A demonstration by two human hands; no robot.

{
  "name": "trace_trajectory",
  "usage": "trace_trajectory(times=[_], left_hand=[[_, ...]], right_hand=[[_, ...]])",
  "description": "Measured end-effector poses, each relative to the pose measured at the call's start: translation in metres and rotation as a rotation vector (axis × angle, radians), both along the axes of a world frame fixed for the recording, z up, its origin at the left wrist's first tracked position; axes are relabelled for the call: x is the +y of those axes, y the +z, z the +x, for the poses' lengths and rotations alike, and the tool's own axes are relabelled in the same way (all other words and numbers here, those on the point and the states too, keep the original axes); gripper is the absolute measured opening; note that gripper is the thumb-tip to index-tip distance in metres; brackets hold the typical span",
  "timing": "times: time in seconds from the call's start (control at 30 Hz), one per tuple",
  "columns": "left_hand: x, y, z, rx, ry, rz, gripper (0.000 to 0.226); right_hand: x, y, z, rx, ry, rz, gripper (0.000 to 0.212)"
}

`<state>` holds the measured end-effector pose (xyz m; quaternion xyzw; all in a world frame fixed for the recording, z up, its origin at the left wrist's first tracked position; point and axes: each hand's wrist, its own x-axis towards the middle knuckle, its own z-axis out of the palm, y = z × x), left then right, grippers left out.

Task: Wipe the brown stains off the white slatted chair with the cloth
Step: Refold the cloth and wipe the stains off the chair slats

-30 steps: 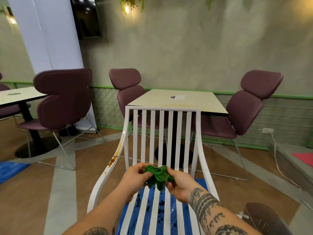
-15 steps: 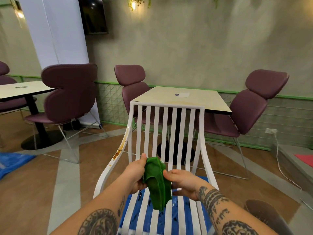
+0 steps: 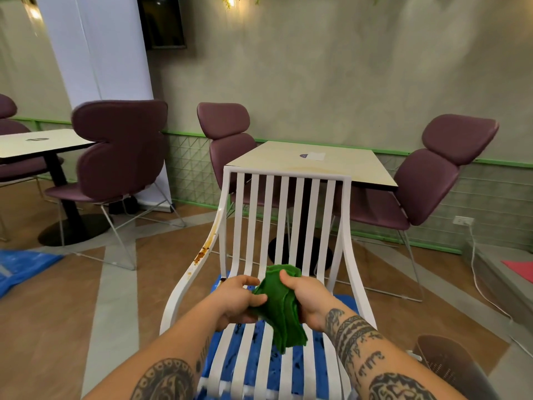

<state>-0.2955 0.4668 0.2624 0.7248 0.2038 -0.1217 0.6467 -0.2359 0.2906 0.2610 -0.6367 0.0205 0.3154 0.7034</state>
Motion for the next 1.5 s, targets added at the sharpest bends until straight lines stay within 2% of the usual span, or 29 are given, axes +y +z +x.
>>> trace_trajectory(times=[0.1, 0.2, 0.3, 0.37, 0.43, 0.57, 0.63, 0.77, 0.87, 0.97, 1.03, 1.1, 1.23, 1.3, 1.37, 1.43, 1.5], left_hand=[[0.004, -0.004, -0.002, 0.011, 0.084, -0.065, 0.031], [0.002, -0.008, -0.001, 0.003, 0.184, -0.173, 0.031], [-0.005, -0.018, 0.007, -0.119, 0.338, 0.003, 0.035], [-0.012, -0.020, 0.010, -0.214, 0.394, 0.133, 0.025], [-0.020, -0.020, 0.013, -0.233, 0.350, 0.135, 0.019], [-0.034, -0.023, 0.015, -0.028, 0.069, -0.176, 0.050], [-0.033, -0.030, 0.015, -0.043, 0.039, -0.257, 0.047], [-0.035, -0.042, 0.008, -0.089, -0.003, -0.136, 0.022], [-0.033, -0.056, 0.006, -0.087, 0.039, -0.243, 0.018], [-0.028, -0.068, 0.004, -0.101, 0.043, -0.277, 0.021], [-0.022, -0.079, 0.008, -0.088, 0.054, -0.258, 0.024], [-0.012, -0.089, 0.013, -0.054, 0.079, -0.242, 0.025], [0.014, -0.108, 0.019, 0.062, 0.205, -0.172, 0.029], [0.032, -0.118, 0.020, 0.107, 0.296, -0.096, 0.031], [0.049, -0.128, 0.019, 0.159, 0.311, -0.008, 0.031], [0.059, -0.141, 0.020, 0.199, 0.296, 0.076, 0.029], [0.061, -0.156, 0.022, 0.238, 0.243, 0.167, 0.033]], right_hand=[[-0.005, 0.000, 0.002, 0.075, -0.038, 0.038, 0.038], [-0.009, -0.006, 0.001, 0.150, -0.038, 0.109, 0.037], [-0.007, -0.011, 0.000, 0.180, -0.097, 0.176, 0.034], [-0.003, -0.012, 0.001, 0.178, -0.148, 0.198, 0.035], [0.000, -0.014, 0.004, 0.167, -0.157, 0.206, 0.035], [0.001, -0.021, 0.006, 0.136, -0.086, 0.216, 0.035], [0.000, -0.024, 0.008, 0.103, -0.058, 0.207, 0.033], [-0.003, -0.036, 0.013, -0.046, -0.129, 0.033, 0.029], [-0.002, -0.053, 0.011, -0.108, -0.124, -0.104, 0.031], [-0.002, -0.068, 0.006, 0.041, 0.023, -0.165, 0.040], [0.002, -0.079, 0.006, 0.135, 0.107, -0.117, 0.041], [0.012, -0.091, 0.007, 0.153, 0.066, -0.075, 0.032], [0.023, -0.114, 0.022, 0.076, -0.161, -0.131, 0.021], [0.013, -0.121, 0.037, -0.013, -0.275, -0.205, 0.022], [-0.003, -0.123, 0.052, -0.194, -0.305, -0.434, 0.026], [-0.016, -0.128, 0.063, -0.346, -0.270, -0.653, 0.035], [-0.020, -0.143, 0.070, -0.483, -0.161, -0.814, 0.030]])
